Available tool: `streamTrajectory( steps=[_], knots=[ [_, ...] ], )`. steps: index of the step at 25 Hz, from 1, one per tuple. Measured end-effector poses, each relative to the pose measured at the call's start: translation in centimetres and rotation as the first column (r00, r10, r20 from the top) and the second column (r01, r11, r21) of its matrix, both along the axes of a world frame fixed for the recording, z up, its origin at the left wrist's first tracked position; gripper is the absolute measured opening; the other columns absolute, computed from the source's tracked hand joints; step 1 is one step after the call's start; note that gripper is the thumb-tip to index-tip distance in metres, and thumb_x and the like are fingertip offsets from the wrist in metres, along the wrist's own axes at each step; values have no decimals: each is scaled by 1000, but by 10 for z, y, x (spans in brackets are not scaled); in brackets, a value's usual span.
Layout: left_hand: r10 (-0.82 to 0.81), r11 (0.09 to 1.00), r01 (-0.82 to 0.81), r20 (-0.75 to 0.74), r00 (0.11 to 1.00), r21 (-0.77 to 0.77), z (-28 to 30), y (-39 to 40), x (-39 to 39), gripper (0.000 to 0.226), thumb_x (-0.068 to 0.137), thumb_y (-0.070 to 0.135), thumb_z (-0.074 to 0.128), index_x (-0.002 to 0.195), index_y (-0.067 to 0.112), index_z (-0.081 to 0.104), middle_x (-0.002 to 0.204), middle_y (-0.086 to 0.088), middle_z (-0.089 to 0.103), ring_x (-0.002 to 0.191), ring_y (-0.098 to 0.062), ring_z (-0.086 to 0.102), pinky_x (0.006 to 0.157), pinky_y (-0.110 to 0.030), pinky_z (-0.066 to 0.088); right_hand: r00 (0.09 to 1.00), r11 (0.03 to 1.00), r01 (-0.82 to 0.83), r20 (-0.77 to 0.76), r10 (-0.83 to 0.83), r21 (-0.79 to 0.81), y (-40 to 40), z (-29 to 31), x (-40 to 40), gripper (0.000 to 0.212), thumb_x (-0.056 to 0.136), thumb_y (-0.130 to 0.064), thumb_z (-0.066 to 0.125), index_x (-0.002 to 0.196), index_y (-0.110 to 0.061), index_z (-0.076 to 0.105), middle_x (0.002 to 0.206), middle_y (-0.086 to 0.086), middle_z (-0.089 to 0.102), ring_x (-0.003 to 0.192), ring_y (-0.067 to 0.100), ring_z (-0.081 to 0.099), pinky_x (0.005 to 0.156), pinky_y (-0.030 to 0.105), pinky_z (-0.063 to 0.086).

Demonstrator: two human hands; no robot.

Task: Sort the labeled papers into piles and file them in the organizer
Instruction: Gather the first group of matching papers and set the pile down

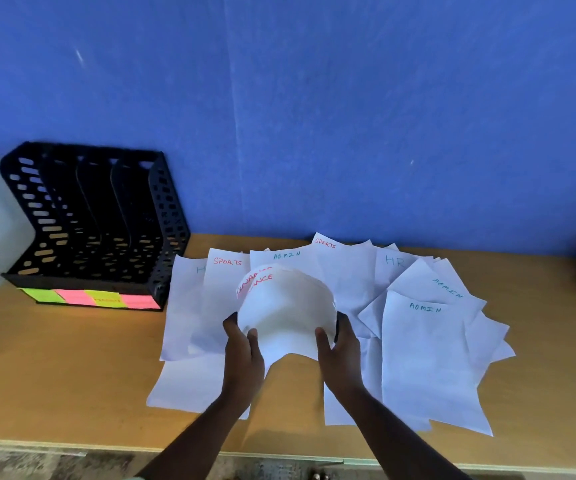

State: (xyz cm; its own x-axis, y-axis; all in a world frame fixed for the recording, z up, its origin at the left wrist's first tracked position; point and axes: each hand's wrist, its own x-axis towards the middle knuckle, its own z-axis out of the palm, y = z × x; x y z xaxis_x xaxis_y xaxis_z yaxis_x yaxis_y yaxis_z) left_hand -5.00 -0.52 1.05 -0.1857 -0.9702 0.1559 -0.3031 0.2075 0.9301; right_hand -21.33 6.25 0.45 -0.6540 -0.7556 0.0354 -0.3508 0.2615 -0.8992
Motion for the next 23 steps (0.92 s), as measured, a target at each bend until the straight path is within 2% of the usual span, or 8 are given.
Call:
streamTrajectory(
  steps=[2, 4, 8, 10, 13, 16, 19, 23],
  knots=[
    [26, 999, -27, 14, 1000, 46, -4, -5, -4, 36, 101, -1, 40, 127, 21, 29, 133, -7, 53, 122, -22, 57, 98, -36, 53, 998, 998, 37, 53, -40, 56, -3, -2, -1, 25, 96, -16, 60, 121, -19, 63, 103, -9, 72, 96, 12, 68, 85, 27, 54],
    [35, 994, -39, 41, 999, 101, -5, -8, -8, 30, 100, -3, 36, 115, 22, 30, 114, -7, 58, 104, -25, 64, 83, -38, 59, 995, 993, 35, 86, -45, 111, -4, -4, -1, 19, 97, -12, 61, 114, -17, 66, 95, -5, 71, 92, 21, 69, 86, 37, 56],
    [50, 989, -61, 81, 995, 137, -3, -25, -2, 24, 101, 2, 39, 112, 23, 36, 97, 10, 58, 91, -11, 64, 66, -12, 48, 994, 998, 52, 95, -54, 32, -6, 3, -8, 17, 96, -11, 64, 100, -27, 65, 90, -15, 69, 89, 2, 65, 80, 24, 49],
    [66, 980, -83, 94, 993, 184, -4, -34, 8, 19, 102, 9, 43, 120, 18, 43, 101, 10, 59, 91, -10, 62, 70, -8, 45, 984, 998, 42, 169, -49, 44, -9, 4, -9, 19, 94, -10, 66, 92, -28, 65, 89, -10, 72, 89, 8, 67, 79, 28, 52],
    [69, 970, -108, 178, 982, 220, -13, -38, 32, 17, 103, 10, 42, 118, 10, 50, 103, 1, 61, 94, -15, 58, 80, -21, 45, 962, 996, 9, 270, -33, 89, -15, 1, 5, 16, 93, -8, 67, 93, -23, 68, 90, -5, 75, 89, 15, 70, 74, 27, 53],
    [100, 947, -172, 257, 961, 272, -25, -44, 68, 14, 101, 3, 40, 107, 8, 51, 94, -5, 61, 93, -24, 61, 74, -26, 43, 958, 986, -90, 281, 48, 138, -22, -3, 32, 13, 92, -11, 69, 102, -19, 68, 94, -7, 74, 91, 13, 69, 73, 25, 52],
    [166, 907, -290, 376, 912, 304, -36, -54, 118, 15, 98, 2, 40, 106, 5, 53, 95, -13, 62, 97, -36, 60, 73, -30, 39, 931, 950, -248, 320, 178, 191, -35, -9, 68, 21, 91, -10, 69, 101, -29, 65, 97, -14, 72, 91, 5, 66, 73, 23, 52],
    [212, 845, -416, 505, 837, 336, -44, -71, 198, 20, 97, 6, 41, 112, 3, 54, 111, -22, 63, 103, -40, 59, 83, -37, 43, 909, 868, -381, 304, 287, 318, -71, -18, 122, 7, 89, -7, 66, 89, -11, 71, 81, 5, 73, 79, 26, 69, 68, 33, 53]
  ],
)
